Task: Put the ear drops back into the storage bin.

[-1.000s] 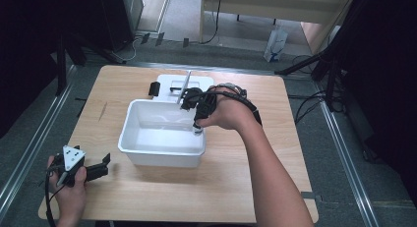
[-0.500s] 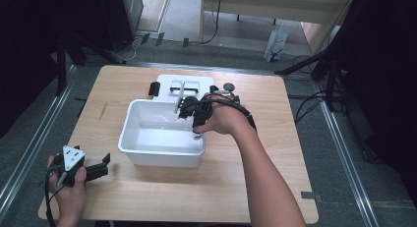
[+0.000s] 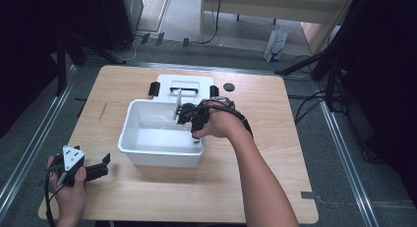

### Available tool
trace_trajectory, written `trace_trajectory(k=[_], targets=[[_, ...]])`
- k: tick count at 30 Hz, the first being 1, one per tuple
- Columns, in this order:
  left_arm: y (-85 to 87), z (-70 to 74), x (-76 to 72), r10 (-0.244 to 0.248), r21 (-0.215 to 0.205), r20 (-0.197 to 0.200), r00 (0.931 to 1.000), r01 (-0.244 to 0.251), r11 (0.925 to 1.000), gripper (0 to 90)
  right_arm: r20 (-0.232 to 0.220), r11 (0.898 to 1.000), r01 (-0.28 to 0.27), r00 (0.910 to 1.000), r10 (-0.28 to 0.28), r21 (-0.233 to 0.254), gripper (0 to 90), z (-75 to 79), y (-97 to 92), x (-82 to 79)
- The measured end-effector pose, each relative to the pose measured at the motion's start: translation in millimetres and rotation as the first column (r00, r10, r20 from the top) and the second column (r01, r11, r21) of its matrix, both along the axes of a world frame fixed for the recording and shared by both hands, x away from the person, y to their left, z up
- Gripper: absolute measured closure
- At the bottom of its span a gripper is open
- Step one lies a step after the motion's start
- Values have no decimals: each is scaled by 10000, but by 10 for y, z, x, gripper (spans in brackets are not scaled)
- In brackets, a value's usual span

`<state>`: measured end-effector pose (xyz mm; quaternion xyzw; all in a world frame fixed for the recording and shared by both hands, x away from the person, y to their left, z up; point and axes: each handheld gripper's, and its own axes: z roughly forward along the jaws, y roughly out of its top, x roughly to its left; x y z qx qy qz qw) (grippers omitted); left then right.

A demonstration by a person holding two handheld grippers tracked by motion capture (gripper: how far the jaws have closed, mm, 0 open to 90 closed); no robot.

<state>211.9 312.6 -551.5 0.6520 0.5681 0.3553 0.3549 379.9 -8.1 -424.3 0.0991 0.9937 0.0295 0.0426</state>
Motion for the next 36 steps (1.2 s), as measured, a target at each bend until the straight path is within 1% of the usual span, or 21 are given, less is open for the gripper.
trace_trajectory(k=[1,3,8,9,13,16,22,25,27,32,36], targets=[[0,0,0,0,-1,1,10000,0,10000,0,-33,10000,83,10000,-83,-12,714,-15,3,-4],[0,0,0,0,-3,0,10000,0,10000,0,-75,9999,63,10000,-64,-118,714,-31,13,0],[1,1,1,-22,24,-8,10000,22,10000,0,-184,9998,79,9998,-83,-209,714,-61,31,16],[1,0,1,-24,24,-9,10000,24,10000,0,-244,9995,91,9997,-99,-307,714,-64,36,20],[-1,0,1,-18,16,-6,10000,18,10000,0,-320,9990,73,9994,-87,-438,713,-99,54,22],[-1,1,-1,-31,19,-6,10000,31,10000,0,-430,9985,-14,9991,-9,-552,713,-126,70,17],[0,0,-1,-25,-7,0,10000,25,10000,0,-468,9976,-33,9989,0,-691,713,-160,87,12],[2,1,1,-56,16,-8,10000,56,10000,0,-505,9967,-150,9987,110,-795,707,-175,94,15],[0,0,1,-67,27,-14,10000,67,10000,0,-511,9970,-78,9987,39,-765,698,-170,93,15],[5,2,0,-60,-24,-17,10000,60,10000,0,-548,9988,-16,9985,-11,-493,644,-124,74,12],[0,0,1,-52,7,-4,10000,52,10000,0,-459,9998,-43,9989,35,-178,613,-28,51,-13]])
